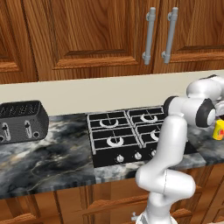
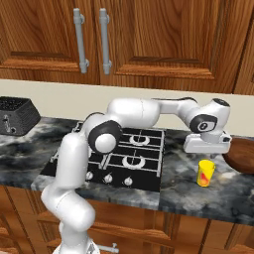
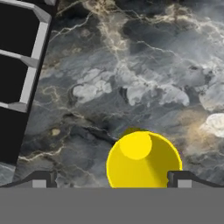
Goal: Pick the cup and bowl from the counter and place them on the counter next to the sink.
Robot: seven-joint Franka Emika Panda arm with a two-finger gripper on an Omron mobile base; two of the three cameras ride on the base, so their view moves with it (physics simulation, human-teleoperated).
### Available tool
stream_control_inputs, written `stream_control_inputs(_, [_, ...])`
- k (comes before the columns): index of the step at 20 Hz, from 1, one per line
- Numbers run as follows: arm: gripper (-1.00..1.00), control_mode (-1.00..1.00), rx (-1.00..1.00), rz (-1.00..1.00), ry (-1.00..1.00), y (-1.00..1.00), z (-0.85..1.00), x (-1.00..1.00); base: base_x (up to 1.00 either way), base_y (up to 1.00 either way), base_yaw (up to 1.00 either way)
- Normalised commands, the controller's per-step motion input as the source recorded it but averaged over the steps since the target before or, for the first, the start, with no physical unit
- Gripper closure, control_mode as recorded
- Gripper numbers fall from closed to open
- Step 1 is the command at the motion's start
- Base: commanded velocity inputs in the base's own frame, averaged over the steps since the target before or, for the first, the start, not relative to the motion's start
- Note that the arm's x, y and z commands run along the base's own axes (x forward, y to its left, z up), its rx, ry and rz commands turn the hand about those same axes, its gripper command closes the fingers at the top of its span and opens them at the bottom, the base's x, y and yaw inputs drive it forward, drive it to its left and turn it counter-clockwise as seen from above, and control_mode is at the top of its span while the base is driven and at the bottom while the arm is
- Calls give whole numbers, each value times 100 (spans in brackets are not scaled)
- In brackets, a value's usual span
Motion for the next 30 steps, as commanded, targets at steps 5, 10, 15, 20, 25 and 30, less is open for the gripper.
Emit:
stream_control_inputs(5, [-100,-100,0,3,2,0,-31,19,0,0,0])
stream_control_inputs(10, [-100,-100,0,4,4,0,-23,2,0,0,0])
stream_control_inputs(15, [-100,-100,0,2,3,0,-10,0,0,0,0])
stream_control_inputs(20, [-100,-100,0,1,3,0,-7,0,0,0,0])
stream_control_inputs(25, [-100,-100,0,0,0,15,2,0,0,0,0])
stream_control_inputs(30, [-100,-100,0,0,-6,4,19,0,0,0,0])
